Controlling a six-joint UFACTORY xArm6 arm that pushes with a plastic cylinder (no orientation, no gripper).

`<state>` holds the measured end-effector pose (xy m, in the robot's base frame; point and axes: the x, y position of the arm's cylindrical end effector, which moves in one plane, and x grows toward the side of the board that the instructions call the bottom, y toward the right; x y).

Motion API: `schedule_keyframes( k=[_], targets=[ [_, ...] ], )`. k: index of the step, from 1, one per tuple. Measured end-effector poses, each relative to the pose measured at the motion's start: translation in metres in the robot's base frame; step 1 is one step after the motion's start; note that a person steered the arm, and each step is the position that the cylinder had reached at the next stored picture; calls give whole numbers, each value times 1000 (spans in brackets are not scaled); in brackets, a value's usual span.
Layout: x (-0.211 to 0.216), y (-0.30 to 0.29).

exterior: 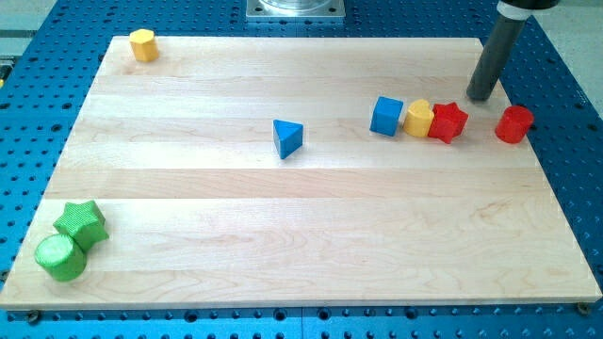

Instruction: Separate the yellow heart from the red star

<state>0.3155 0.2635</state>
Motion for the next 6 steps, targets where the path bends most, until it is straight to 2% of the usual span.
schedule_keyframes(
  k=[1, 2, 3, 4, 5, 6],
  targets=[
    [-4, 37],
    [25, 81],
    [38, 64],
    [68, 16],
    [92, -64],
    [97, -111]
  ],
)
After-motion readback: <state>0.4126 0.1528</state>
